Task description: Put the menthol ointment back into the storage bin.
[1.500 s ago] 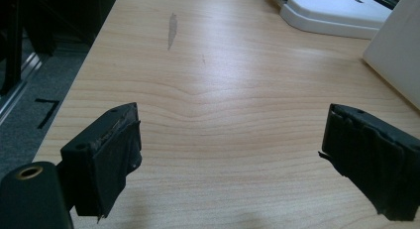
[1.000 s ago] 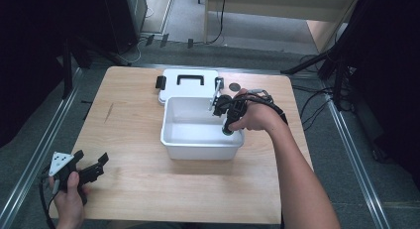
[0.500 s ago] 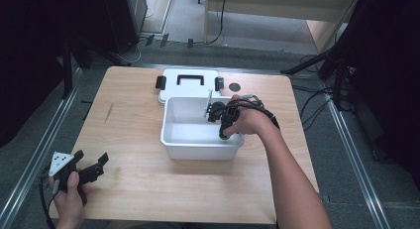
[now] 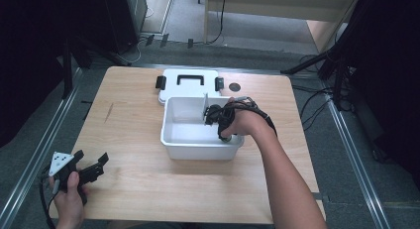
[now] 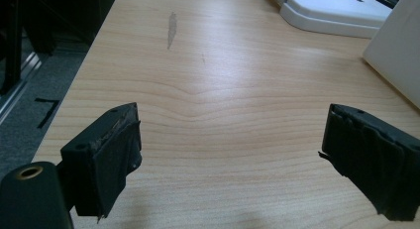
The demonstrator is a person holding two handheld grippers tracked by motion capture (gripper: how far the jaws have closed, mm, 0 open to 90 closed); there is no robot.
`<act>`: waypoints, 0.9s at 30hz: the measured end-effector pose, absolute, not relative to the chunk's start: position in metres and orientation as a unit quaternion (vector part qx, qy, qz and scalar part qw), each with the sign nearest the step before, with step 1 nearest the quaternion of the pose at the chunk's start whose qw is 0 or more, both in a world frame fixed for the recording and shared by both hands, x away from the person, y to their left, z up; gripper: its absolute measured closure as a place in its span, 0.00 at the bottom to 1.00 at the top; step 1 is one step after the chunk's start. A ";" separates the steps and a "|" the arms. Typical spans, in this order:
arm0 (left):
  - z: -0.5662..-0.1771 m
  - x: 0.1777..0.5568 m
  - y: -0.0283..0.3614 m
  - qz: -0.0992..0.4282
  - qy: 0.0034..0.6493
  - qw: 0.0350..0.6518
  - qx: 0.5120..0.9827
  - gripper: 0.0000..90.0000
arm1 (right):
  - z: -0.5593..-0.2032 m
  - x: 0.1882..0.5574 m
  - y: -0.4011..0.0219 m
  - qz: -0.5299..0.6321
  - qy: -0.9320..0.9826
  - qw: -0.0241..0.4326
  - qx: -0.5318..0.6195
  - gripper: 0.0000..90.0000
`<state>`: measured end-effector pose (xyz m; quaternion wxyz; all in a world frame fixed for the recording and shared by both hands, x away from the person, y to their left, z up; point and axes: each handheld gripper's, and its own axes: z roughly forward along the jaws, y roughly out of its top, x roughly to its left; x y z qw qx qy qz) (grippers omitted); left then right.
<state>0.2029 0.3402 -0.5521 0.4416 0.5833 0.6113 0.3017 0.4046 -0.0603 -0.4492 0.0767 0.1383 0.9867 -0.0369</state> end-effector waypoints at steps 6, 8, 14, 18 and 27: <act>-0.552 0.203 0.340 0.302 0.611 0.442 0.583 0.10 | -0.452 0.404 -0.058 -0.059 0.986 0.085 0.131 0.57; -0.552 0.203 0.340 0.302 0.611 0.442 0.583 0.10 | -0.452 0.403 -0.057 -0.065 0.985 0.087 0.131 0.57; -0.552 0.203 0.340 0.302 0.611 0.441 0.583 0.10 | -0.453 0.402 -0.056 -0.072 0.985 0.090 0.128 0.56; -0.552 0.203 0.340 0.302 0.611 0.441 0.583 0.10 | -0.453 0.402 -0.056 -0.074 0.985 0.092 0.125 0.56; -0.552 0.203 0.341 0.302 0.611 0.442 0.583 0.10 | -0.454 0.402 -0.056 -0.074 0.985 0.091 0.124 0.56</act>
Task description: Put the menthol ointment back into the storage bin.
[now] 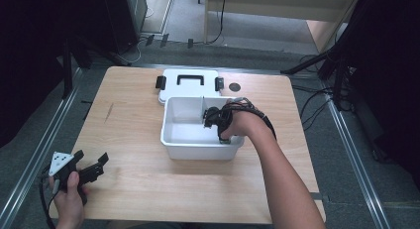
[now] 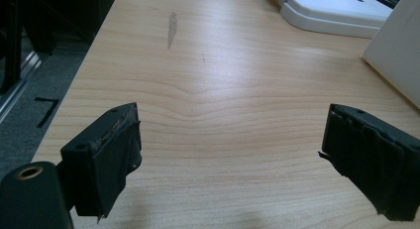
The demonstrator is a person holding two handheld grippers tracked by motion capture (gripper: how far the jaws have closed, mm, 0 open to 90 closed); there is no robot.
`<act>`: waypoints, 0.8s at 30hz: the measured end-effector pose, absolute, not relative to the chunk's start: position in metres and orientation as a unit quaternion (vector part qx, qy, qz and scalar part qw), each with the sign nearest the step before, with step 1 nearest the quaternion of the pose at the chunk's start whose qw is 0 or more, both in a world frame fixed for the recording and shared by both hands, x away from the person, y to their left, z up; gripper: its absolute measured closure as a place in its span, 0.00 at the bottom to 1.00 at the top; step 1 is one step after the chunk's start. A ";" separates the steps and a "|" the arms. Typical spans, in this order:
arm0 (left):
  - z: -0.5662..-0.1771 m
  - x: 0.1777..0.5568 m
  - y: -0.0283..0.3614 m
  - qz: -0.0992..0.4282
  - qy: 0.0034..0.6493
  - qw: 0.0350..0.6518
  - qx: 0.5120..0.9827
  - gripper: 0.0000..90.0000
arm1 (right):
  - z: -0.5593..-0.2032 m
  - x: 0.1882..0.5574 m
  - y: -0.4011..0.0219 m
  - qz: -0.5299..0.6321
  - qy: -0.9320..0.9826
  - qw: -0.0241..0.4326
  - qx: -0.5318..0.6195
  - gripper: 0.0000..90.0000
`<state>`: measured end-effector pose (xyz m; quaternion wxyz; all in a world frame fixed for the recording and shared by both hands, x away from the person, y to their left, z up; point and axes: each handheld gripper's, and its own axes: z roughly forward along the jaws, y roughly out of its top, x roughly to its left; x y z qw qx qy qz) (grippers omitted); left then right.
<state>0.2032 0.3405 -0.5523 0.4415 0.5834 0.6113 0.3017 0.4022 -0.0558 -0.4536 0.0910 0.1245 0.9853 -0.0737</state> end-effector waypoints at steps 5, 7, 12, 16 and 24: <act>-0.552 0.203 0.341 0.301 0.612 0.441 0.583 0.10 | -0.453 0.402 -0.056 -0.070 0.986 0.088 0.125 0.59; -0.552 0.203 0.341 0.301 0.612 0.442 0.583 0.10 | -0.453 0.402 -0.056 -0.069 0.986 0.088 0.126 0.59; -0.552 0.203 0.341 0.301 0.611 0.442 0.584 0.10 | -0.452 0.402 -0.056 -0.065 0.986 0.084 0.127 0.58; -0.552 0.203 0.341 0.301 0.612 0.442 0.583 0.10 | -0.448 0.402 -0.059 -0.054 0.986 0.081 0.133 0.54; -0.552 0.203 0.341 0.301 0.611 0.442 0.583 0.10 | -0.425 0.401 -0.067 -0.010 0.985 0.084 0.151 0.50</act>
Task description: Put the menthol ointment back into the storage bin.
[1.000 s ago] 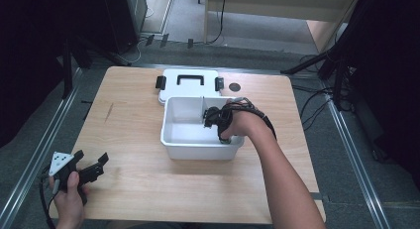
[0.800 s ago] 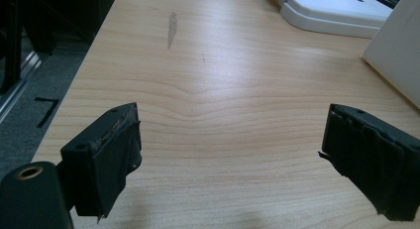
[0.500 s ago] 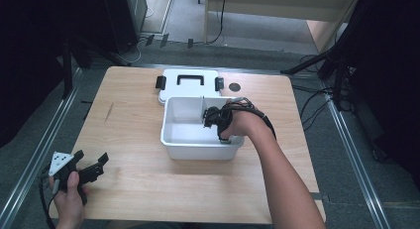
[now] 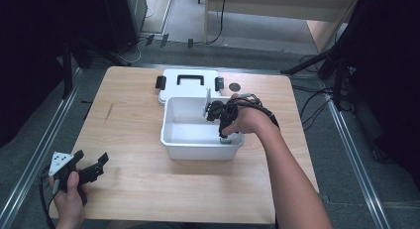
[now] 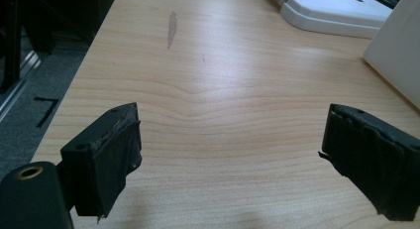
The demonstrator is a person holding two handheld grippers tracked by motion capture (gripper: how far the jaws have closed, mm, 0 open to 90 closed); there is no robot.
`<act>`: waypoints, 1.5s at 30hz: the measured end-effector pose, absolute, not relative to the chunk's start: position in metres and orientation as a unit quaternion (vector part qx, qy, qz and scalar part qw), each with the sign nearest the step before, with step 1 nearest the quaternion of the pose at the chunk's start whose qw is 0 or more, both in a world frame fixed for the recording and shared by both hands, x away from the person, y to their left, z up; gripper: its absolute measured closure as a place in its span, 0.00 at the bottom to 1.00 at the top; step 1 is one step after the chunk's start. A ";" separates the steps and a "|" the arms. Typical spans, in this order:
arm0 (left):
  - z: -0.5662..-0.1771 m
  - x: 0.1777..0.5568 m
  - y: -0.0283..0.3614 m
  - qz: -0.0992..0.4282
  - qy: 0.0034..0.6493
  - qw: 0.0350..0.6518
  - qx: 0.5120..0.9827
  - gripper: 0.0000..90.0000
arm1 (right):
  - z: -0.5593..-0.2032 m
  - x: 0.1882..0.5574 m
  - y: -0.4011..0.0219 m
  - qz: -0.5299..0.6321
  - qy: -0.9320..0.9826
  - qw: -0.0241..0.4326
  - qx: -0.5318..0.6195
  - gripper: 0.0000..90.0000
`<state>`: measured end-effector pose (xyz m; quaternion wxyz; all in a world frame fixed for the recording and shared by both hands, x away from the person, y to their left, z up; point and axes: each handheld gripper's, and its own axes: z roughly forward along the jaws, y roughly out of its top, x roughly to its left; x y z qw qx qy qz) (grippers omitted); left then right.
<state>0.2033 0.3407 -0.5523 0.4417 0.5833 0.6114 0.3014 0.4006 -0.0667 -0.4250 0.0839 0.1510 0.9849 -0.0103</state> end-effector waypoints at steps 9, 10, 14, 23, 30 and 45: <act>-0.552 0.203 0.340 0.302 0.611 0.442 0.583 0.10 | -0.393 0.393 -0.081 0.030 0.980 0.098 0.170 0.43; -0.552 0.203 0.340 0.302 0.611 0.442 0.583 0.10 | -0.390 0.393 -0.083 0.038 0.980 0.099 0.171 0.42; -0.552 0.203 0.340 0.302 0.611 0.442 0.583 0.10 | -0.376 0.389 -0.092 0.060 0.976 0.103 0.181 0.41; -0.552 0.203 0.340 0.302 0.612 0.440 0.584 0.10 | -0.358 0.385 -0.122 0.078 0.967 0.118 0.212 0.38; -0.552 0.203 0.340 0.303 0.612 0.439 0.584 0.10 | -0.355 0.383 -0.144 0.081 0.962 0.125 0.229 0.37; -0.552 0.203 0.340 0.303 0.612 0.439 0.584 0.10 | -0.375 0.377 -0.183 0.119 0.948 0.111 0.273 0.33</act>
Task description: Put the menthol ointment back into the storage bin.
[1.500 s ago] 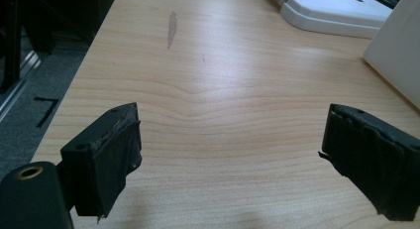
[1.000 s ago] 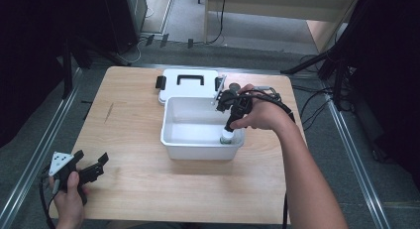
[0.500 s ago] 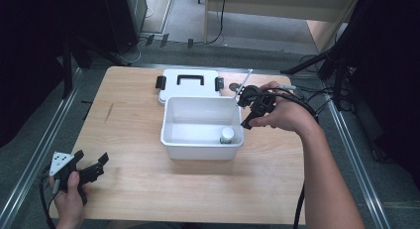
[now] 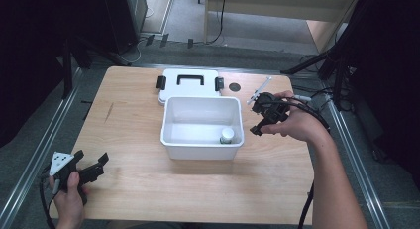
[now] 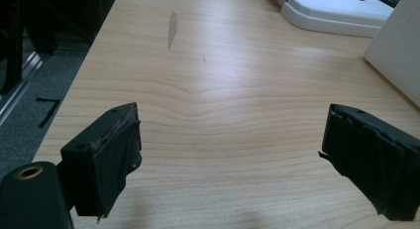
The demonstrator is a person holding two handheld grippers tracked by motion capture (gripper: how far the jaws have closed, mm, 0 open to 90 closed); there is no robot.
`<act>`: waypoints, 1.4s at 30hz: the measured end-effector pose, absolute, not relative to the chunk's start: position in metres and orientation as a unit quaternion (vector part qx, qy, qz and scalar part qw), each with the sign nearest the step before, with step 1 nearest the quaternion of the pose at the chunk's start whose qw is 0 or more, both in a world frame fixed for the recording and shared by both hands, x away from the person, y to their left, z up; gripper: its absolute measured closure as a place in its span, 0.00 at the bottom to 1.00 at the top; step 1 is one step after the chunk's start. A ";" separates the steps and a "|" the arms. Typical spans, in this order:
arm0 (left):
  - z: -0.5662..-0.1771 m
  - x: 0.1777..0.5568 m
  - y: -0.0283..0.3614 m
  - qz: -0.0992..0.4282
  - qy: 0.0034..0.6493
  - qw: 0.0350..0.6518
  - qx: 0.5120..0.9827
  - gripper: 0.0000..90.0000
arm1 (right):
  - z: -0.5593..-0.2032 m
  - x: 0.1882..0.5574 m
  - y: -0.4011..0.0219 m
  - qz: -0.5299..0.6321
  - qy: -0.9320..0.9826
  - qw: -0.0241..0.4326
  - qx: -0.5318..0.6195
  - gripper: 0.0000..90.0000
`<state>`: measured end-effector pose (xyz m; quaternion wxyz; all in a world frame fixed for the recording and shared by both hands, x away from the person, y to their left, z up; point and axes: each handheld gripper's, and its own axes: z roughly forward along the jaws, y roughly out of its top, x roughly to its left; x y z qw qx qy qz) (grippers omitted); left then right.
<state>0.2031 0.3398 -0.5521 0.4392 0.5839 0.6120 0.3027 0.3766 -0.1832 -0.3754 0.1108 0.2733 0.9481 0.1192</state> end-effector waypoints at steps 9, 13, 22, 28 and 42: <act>-0.552 0.203 0.339 0.304 0.612 0.438 0.584 0.10 | -0.398 0.365 -0.213 0.163 0.922 0.119 0.330 0.20; -0.552 0.203 0.339 0.305 0.612 0.437 0.584 0.10 | -0.408 0.356 -0.224 0.185 0.918 0.132 0.324 0.13; -0.552 0.203 0.339 0.305 0.612 0.438 0.583 0.10 | -0.427 0.339 -0.249 0.270 0.871 0.163 0.376 0.00; -0.552 0.203 0.339 0.305 0.612 0.438 0.584 0.10 | -0.440 0.325 -0.264 0.319 0.844 0.184 0.389 0.00; -0.552 0.203 0.339 0.306 0.613 0.437 0.583 0.10 | -0.491 0.292 -0.301 0.396 0.786 0.196 0.431 0.00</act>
